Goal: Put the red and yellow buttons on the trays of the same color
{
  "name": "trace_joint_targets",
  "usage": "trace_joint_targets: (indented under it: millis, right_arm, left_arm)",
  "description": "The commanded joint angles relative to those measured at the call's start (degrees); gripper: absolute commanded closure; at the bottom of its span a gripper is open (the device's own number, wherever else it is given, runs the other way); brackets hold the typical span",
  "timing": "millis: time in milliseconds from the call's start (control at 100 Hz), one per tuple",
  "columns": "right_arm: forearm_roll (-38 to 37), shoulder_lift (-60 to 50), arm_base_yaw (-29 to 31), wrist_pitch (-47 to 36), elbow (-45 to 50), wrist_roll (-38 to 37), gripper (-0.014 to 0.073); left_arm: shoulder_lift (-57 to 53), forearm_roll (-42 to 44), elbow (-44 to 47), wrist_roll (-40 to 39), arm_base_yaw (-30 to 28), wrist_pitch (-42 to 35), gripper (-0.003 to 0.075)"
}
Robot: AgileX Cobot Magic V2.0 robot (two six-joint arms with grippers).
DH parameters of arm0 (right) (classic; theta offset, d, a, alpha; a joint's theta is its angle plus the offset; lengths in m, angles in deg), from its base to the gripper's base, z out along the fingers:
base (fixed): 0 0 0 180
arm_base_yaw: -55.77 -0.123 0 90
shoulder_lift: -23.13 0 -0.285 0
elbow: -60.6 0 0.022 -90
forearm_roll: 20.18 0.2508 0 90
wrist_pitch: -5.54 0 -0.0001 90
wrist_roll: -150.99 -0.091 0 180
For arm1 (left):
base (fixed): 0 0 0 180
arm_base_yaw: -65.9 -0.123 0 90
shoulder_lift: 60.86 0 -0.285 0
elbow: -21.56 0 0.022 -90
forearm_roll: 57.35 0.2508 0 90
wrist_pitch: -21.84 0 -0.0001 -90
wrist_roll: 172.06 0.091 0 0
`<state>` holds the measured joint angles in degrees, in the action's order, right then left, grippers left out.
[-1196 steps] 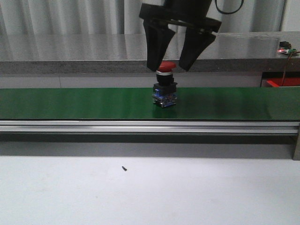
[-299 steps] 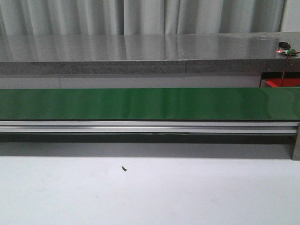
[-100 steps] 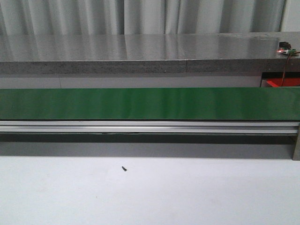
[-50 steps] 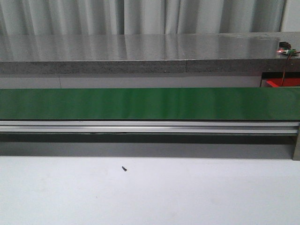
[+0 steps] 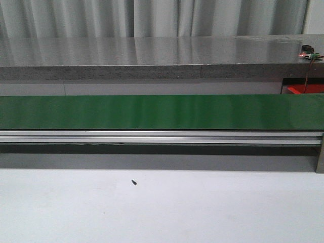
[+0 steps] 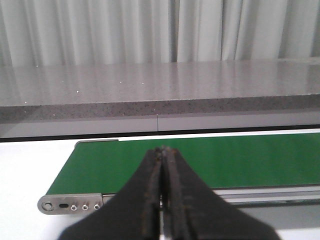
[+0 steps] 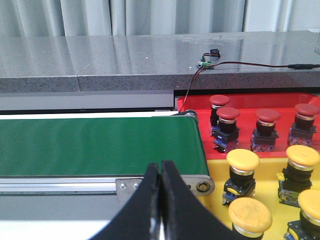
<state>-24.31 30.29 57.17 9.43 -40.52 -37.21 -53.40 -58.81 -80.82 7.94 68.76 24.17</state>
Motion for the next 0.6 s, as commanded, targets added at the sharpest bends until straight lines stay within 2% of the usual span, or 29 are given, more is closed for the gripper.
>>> trace_joint_targets:
  millis: [0,100,280,590]
  right_arm:
    - [0.0,-1.1,0.0,-4.5,-1.0,0.1,0.0715]
    - [0.0,-1.1,0.0,-4.5,-1.0,0.1,0.0715]
    - [0.0,-1.1,0.0,-4.5,-1.0,0.1,0.0715]
    - [0.0,-1.1,0.0,-4.5,-1.0,0.1,0.0715]
  left_arm:
    - [-2.0,-3.2,2.3,4.5,-1.0,-3.7,0.0740]
    - [-2.0,-6.3,2.3,6.6,-2.0,-2.9,0.0740]
    - [-2.0,-6.3,2.3,6.6,-2.6,0.1,0.0740]
    - [-2.0,-4.3,2.3,6.6,-2.6,0.8,0.0740]
